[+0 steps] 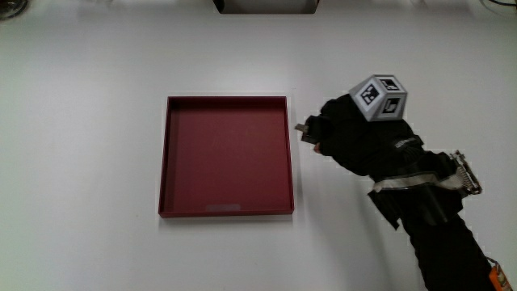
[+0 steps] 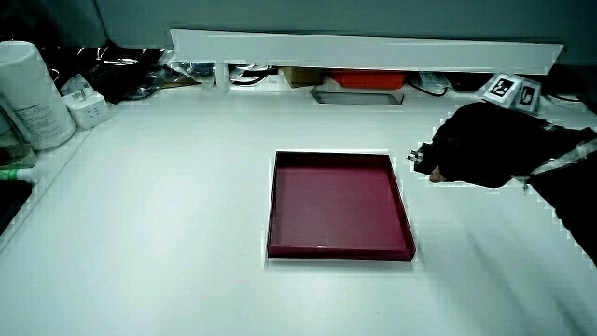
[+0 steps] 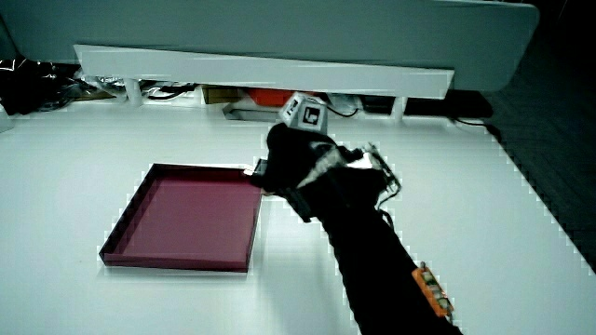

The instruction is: Pick charger from desk

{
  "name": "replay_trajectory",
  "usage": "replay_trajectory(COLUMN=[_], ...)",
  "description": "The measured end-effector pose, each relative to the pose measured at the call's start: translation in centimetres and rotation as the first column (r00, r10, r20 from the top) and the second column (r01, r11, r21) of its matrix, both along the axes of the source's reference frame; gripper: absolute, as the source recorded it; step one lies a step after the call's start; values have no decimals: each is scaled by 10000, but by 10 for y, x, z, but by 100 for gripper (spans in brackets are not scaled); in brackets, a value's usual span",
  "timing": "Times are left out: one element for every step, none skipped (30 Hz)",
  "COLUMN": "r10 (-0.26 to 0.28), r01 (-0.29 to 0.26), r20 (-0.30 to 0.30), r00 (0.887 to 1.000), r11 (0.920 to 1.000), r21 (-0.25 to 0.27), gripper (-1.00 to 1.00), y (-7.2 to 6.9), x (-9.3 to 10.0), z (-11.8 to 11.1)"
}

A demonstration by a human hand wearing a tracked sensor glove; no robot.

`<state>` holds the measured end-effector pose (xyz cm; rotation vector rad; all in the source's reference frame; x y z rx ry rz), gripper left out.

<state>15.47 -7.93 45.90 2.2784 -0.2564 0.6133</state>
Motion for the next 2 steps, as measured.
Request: replay_trajectory(r10=[-134,-268], r01=[132,264], r20=[219,437], r00=[9997,9987], r11=[9999,9996], r21=[52,106], gripper=[100,100], y=[-1,-1], x=[-6,-12], z=[1,1])
